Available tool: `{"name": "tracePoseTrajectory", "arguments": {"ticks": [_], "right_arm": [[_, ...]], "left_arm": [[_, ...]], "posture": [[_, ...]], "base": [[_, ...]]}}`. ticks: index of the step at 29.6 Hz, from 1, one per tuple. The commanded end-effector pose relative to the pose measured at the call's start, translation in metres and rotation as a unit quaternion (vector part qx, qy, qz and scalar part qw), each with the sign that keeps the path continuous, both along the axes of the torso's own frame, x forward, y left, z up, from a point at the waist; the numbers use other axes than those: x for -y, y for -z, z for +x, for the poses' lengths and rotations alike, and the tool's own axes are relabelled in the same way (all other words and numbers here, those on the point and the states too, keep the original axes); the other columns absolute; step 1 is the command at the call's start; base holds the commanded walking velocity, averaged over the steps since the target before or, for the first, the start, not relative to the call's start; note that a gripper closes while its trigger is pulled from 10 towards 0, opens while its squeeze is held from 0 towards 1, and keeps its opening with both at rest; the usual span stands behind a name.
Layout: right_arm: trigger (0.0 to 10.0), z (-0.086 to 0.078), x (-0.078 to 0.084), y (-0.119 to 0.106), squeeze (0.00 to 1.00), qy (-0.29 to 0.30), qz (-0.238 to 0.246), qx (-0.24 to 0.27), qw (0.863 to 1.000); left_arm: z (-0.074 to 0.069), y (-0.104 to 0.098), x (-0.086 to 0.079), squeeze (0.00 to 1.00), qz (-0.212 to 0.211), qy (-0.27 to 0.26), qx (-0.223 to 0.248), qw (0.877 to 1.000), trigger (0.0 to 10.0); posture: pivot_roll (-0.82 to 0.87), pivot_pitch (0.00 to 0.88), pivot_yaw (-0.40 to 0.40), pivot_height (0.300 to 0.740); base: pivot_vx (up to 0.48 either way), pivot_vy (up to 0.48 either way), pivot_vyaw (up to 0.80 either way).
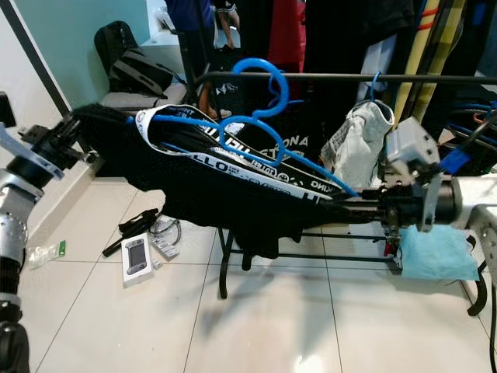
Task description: Hang hanger
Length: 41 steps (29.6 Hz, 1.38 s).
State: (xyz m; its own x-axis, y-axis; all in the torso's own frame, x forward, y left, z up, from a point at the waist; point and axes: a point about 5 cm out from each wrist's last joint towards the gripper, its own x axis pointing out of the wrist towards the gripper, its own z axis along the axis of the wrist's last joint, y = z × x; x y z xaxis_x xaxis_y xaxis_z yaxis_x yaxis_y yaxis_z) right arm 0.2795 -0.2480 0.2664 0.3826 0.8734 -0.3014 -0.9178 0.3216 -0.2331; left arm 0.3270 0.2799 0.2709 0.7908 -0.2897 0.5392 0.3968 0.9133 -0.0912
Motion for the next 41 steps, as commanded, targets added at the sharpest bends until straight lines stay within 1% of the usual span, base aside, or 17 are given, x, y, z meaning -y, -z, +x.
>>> {"name": "tracePoseTrajectory", "arguments": {"ticks": [1,3,5,7,9,10,11,15,16,18,20,22,23,25,28,32,41], "right_arm": [[0.0,0.003,0.015,0.01,0.0,0.051,-0.014,-0.018,0.998],[0.0,0.003,0.015,0.01,0.0,0.051,-0.014,-0.018,0.998],[0.0,0.007,0.008,0.003,0.0,0.046,0.018,0.003,0.999],[0.0,0.007,0.004,-0.001,0.0,0.037,0.031,0.007,0.999],[0.0,0.007,0.004,-0.001,0.0,0.037,0.031,0.007,0.999],[0.0,0.006,0.001,-0.003,0.0,0.027,0.038,0.007,0.999],[0.0,0.005,-0.001,-0.004,0.0,0.019,0.041,0.005,0.999],[0.0,0.004,-0.002,-0.005,0.0,0.013,0.042,0.003,0.999],[0.0,0.002,-0.003,-0.002,0.0,0.007,0.034,-0.006,0.999],[0.0,0.002,-0.003,-0.002,0.0,0.007,0.034,-0.006,0.999],[0.0,0.0,-0.003,0.003,0.0,0.007,0.017,-0.02,1.0],[0.0,0.0,-0.003,0.003,0.0,0.007,0.017,-0.02,1.0],[0.0,-0.001,-0.001,0.008,0.0,0.012,0.005,-0.028,1.0],[0.0,-0.001,-0.001,0.008,0.0,0.012,0.005,-0.028,1.0],[0.0,-0.001,0.005,0.017,0.0,0.028,-0.025,-0.04,0.998],[0.0,-0.002,0.007,0.019,0.0,0.034,-0.029,-0.045,0.998],[0.0,-0.002,0.009,0.018,0.0,0.043,-0.024,-0.042,0.998]], "left_arm": [[-0.016,-0.008,-0.013,0.0,-0.03,0.005,0.036,0.999,0.4],[-0.016,-0.008,-0.013,0.0,-0.03,0.005,0.036,0.999,0.4],[-0.031,0.004,0.042,0.0,0.073,0.167,0.037,0.983,3.6],[-0.038,0.016,0.063,0.0,0.114,0.227,0.023,0.967,3.7],[-0.038,0.016,0.063,0.0,0.114,0.227,0.023,0.967,3.7],[-0.043,0.027,0.08,0.0,0.149,0.271,0.007,0.951,4.3],[-0.043,0.037,0.091,0.0,0.174,0.288,-0.009,0.941,7.6],[-0.042,0.043,0.098,0.0,0.19,0.293,-0.017,0.937,7.8],[-0.036,0.042,0.1,0.0,0.193,0.272,-0.017,0.943,9.6],[-0.036,0.042,0.1,0.0,0.193,0.272,-0.017,0.943,9.6],[-0.026,0.034,0.095,0.0,0.179,0.216,-0.009,0.96,9.6],[-0.026,0.034,0.095,0.0,0.179,0.216,-0.009,0.96,9.6],[-0.018,0.026,0.083,0.0,0.16,0.165,-0.003,0.973,8.7],[-0.018,0.026,0.083,0.0,0.16,0.165,-0.003,0.973,8.7],[-0.005,0.006,0.03,0.0,0.069,-0.005,0.002,0.998,7.8],[-0.006,-0.003,-0.006,0.0,-0.006,-0.086,0.007,0.996,8.5],[-0.007,-0.003,-0.021,0.0,-0.039,-0.124,0.004,0.992,8.8]], "posture": [[-0.1,0.0,0.032,0.74],[-0.1,0.0,0.032,0.74],[-0.1,0.0,0.028,0.74],[-0.1,0.0,0.028,0.74],[-0.1,0.0,0.028,0.74],[-0.11,0.0,0.028,0.74],[-0.11,0.0,0.03,0.74],[-0.11,0.0,0.031,0.74],[-0.11,0.0,0.032,0.74],[-0.11,0.0,0.032,0.74],[-0.12,0.0,0.031,0.74],[-0.12,0.0,0.031,0.74],[-0.12,0.0,0.03,0.74],[-0.12,0.0,0.03,0.74],[-0.12,0.0,0.03,0.74],[-0.12,0.0,0.031,0.74],[-0.12,0.0,0.03,0.74]], "base": [[0.0,0.0,0.0],[0.0,0.0,0.0],[0.0,0.0,0.0],[0.0,0.0,0.0],[0.0,0.0,0.0],[0.0,0.0,0.0],[0.0,0.0,0.0],[0.0,0.0,0.0],[0.0,0.0,0.0],[0.0,0.0,0.0],[0.0,0.0,0.0],[0.0,0.0,0.0],[0.0,0.0,0.0],[0.0,0.0,0.0],[0.0,0.0,0.0],[0.0,0.0,0.0],[0.0,0.0,0.0]]}}
